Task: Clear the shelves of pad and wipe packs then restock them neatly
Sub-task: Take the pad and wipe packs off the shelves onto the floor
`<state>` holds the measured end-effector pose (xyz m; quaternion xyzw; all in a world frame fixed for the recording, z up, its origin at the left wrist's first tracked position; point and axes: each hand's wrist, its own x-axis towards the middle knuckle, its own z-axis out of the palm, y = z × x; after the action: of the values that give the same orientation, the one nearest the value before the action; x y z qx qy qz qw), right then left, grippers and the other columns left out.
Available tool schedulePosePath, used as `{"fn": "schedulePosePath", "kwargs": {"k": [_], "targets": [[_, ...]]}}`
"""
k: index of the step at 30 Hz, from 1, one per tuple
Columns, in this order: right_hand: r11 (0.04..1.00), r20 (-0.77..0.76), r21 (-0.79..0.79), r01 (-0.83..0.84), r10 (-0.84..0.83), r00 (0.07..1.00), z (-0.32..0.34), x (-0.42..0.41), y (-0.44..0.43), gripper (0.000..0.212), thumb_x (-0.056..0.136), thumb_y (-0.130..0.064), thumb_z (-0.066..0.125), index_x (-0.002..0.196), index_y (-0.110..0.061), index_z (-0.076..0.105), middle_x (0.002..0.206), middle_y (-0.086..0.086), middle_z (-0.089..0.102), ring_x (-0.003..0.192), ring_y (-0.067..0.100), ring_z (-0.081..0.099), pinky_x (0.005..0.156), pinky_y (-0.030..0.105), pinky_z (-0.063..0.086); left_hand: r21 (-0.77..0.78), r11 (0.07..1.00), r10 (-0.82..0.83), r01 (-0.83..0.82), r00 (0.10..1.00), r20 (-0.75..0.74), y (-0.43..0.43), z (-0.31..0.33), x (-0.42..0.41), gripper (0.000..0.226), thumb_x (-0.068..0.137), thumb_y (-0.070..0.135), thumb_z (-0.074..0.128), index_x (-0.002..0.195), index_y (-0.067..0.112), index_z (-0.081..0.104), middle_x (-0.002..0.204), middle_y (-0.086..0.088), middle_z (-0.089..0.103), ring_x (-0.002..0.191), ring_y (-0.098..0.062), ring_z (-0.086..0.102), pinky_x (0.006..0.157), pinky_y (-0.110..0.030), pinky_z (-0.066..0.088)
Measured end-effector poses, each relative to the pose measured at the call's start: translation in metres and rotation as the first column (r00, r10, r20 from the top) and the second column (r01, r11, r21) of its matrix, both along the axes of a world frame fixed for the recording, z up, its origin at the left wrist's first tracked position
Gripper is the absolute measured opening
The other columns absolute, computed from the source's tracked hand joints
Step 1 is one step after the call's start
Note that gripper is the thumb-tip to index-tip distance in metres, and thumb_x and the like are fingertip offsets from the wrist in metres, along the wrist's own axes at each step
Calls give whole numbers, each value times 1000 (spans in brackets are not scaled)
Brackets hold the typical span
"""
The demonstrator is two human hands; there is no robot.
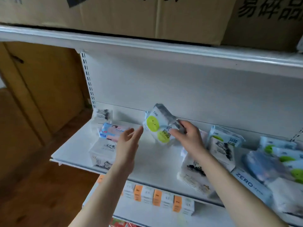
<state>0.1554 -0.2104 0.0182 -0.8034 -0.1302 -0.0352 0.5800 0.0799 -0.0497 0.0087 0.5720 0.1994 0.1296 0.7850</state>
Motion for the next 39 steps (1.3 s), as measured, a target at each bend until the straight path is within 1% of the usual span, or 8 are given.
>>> {"fn": "schedulePosePath", "kwargs": {"k": [7, 11, 16, 20, 25, 29, 33, 39], "targets": [[886, -352, 335, -321, 433, 830, 32, 21, 45, 6, 88, -20, 61, 87, -15, 64, 77, -1, 67, 74, 12, 62, 70, 26, 52, -399, 905, -62, 149, 973, 222, 11, 10, 30, 44, 80, 28, 60, 118, 6, 60, 104, -10, 72, 92, -19, 70, 78, -31, 58], [976, -80, -182, -116, 103, 991, 29, 92, 70, 17, 90, -18, 58, 88, -3, 65, 88, 11, 66, 87, 25, 63, 70, 28, 44, -334, 937, 139, -103, 987, 86, 45, 11, 32, 32, 87, 17, 61, 115, 2, 60, 84, -8, 74, 69, -17, 72, 54, -28, 57], [511, -79, -846, -154, 167, 983, 2, 142, 102, 40, 88, -23, 58, 122, -3, 52, 129, 16, 55, 117, 31, 53, 92, 31, 42, -252, 951, 209, -178, 973, 102, 70, 19, 25, 24, 89, 16, 59, 108, 2, 61, 83, -11, 74, 69, -20, 72, 50, -28, 56], [240, 9, -969, -52, 248, 969, -10, 142, 120, 36, 89, -19, 53, 123, -8, 52, 132, 13, 52, 122, 30, 50, 96, 32, 41, -193, 962, 219, -195, 969, 113, 74, 20, 25, 12, 89, 15, 59, 98, 8, 62, 75, -6, 74, 65, -18, 71, 50, -26, 55], [235, 88, -972, 25, 265, 960, -16, 142, 120, 35, 89, -17, 49, 123, -12, 54, 133, 13, 49, 126, 30, 43, 100, 33, 37, -153, 969, 211, -192, 970, 118, 72, 17, 27, 9, 89, 15, 59, 96, 10, 63, 75, -6, 74, 66, -18, 71, 51, -27, 56], [615, 120, -788, -32, 203, 972, 14, 134, 100, 21, 84, -26, 63, 94, -16, 49, 106, 9, 60, 93, 28, 55, 69, 29, 35, -137, 976, 186, -169, 975, 121, 66, 16, 34, 12, 88, 15, 60, 99, 11, 64, 79, -7, 74, 69, -20, 71, 56, -31, 59], [964, 223, -262, 40, 20, 975, 49, 110, 68, 25, 83, -23, 67, 91, -5, 51, 83, 5, 53, 74, 18, 47, 59, 27, 31, -116, 982, 165, -152, 979, 120, 53, 14, 43, 22, 84, 18, 66, 104, 8, 62, 93, -16, 71, 79, -29, 69, 57, -32, 56], [868, -392, 480, 127, 83, 916, 54, 60, 17, 14, 88, -24, 59, 88, -10, 61, 76, 8, 65, 68, 21, 62, 63, 27, 48, -188, 982, 22, -2, 995, 101, 16, 9, 54, 34, 90, 26, 59, 117, 5, 58, 97, -15, 69, 77, -24, 68, 58, -30, 57]]}}
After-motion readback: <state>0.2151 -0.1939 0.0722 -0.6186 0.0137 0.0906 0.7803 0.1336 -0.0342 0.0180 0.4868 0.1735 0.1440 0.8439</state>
